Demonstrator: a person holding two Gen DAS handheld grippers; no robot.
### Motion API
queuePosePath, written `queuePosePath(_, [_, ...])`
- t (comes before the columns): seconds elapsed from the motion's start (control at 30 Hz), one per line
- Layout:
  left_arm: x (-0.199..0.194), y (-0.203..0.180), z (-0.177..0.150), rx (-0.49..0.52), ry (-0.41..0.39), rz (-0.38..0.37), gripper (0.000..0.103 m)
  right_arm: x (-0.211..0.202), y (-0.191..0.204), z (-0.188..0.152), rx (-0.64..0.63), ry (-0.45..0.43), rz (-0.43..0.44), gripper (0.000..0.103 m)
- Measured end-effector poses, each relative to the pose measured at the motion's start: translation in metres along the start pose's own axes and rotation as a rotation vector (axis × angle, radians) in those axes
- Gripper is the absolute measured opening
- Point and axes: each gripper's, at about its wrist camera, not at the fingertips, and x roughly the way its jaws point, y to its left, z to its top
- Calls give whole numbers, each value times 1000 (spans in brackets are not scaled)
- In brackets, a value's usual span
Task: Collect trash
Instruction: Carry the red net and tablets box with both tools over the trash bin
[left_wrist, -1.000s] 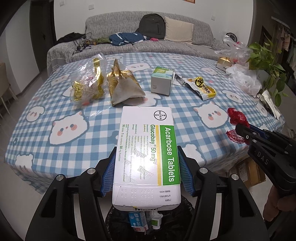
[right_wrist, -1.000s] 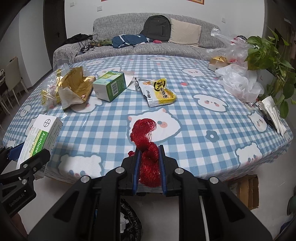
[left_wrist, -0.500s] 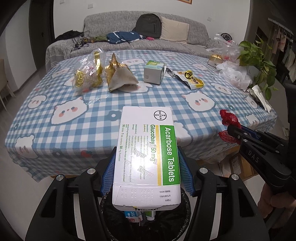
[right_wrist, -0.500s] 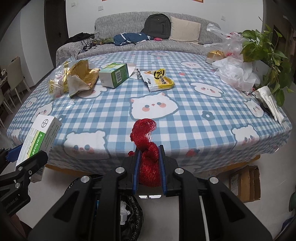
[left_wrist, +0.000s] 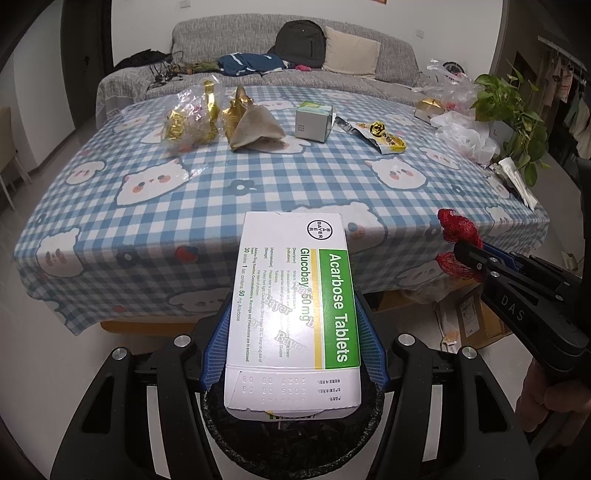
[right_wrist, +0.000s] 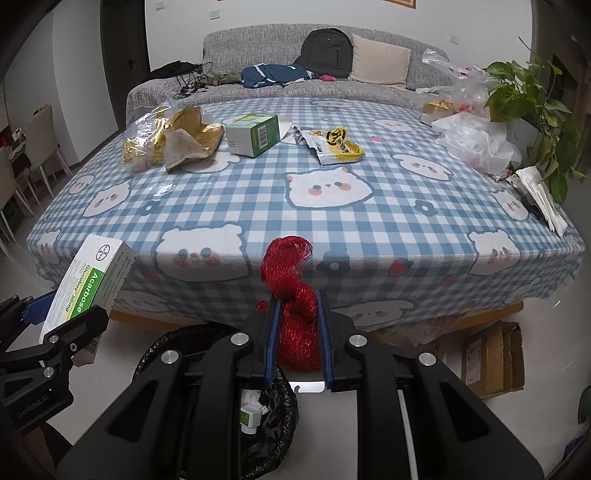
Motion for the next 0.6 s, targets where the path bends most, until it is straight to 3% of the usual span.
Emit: queuePosePath(0.6, [3,11,-63,-19,71,29,59,-12,-6,-64,22,39,-13,17])
